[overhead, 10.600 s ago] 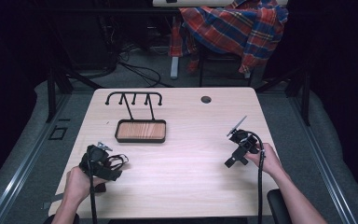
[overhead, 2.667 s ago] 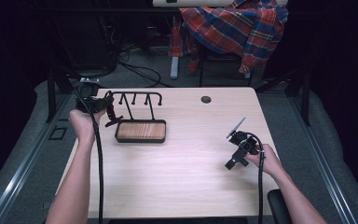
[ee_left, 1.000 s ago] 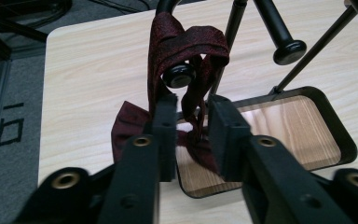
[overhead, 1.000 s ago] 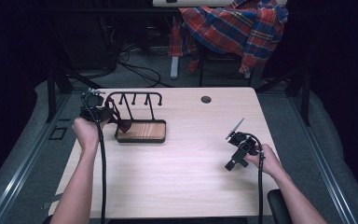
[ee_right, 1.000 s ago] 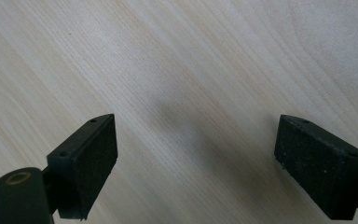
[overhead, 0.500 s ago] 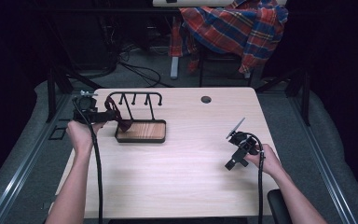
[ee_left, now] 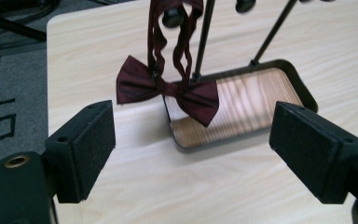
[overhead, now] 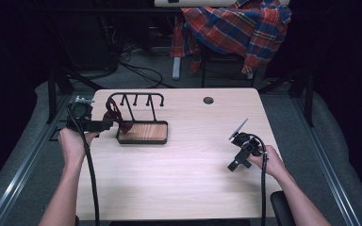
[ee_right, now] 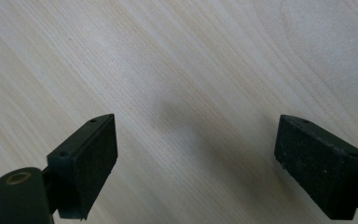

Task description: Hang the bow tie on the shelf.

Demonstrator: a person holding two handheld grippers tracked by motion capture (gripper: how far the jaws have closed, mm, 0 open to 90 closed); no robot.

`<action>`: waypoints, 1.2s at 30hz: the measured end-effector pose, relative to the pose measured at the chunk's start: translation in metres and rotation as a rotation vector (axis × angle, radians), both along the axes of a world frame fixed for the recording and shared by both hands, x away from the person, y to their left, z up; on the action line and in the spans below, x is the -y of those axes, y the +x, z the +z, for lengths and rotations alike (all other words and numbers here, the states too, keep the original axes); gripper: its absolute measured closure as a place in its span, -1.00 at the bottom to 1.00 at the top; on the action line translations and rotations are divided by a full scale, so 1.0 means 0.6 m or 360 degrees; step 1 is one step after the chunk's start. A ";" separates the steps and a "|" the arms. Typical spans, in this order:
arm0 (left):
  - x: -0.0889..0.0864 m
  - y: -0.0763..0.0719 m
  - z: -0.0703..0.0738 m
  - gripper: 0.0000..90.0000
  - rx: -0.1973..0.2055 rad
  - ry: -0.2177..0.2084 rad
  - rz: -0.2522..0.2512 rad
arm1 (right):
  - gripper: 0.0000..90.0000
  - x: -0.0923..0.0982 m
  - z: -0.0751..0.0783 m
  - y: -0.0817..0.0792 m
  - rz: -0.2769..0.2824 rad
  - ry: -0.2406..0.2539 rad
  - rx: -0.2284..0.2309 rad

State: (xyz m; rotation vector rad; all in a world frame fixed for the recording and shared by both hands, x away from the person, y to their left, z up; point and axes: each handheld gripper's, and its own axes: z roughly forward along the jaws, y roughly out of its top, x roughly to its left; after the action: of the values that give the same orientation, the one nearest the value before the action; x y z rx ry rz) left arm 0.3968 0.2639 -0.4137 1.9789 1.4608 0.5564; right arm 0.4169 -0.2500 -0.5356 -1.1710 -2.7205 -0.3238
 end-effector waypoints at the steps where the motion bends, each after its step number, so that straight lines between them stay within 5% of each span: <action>1: -0.002 -0.007 0.000 -0.70 0.0007 0.0006 0.0002 | -0.71 0.000 0.000 0.000 -0.0002 0.0000 0.0000; 17: -0.038 -0.081 -0.029 -0.90 -0.0009 0.0052 0.0068 | -0.71 -0.002 0.000 -0.001 0.0005 -0.0011 0.0008; 36: -0.041 -0.126 -0.061 -1.00 -0.0131 0.0111 0.0040 | -0.71 -0.003 0.001 -0.001 0.0030 -0.0026 -0.0003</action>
State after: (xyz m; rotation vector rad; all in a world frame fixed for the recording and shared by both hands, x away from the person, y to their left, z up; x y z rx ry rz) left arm 0.3210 0.2886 -0.4503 2.0624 1.5368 0.5494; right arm 0.4166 -0.2483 -0.5349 -1.1483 -2.7359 -0.2982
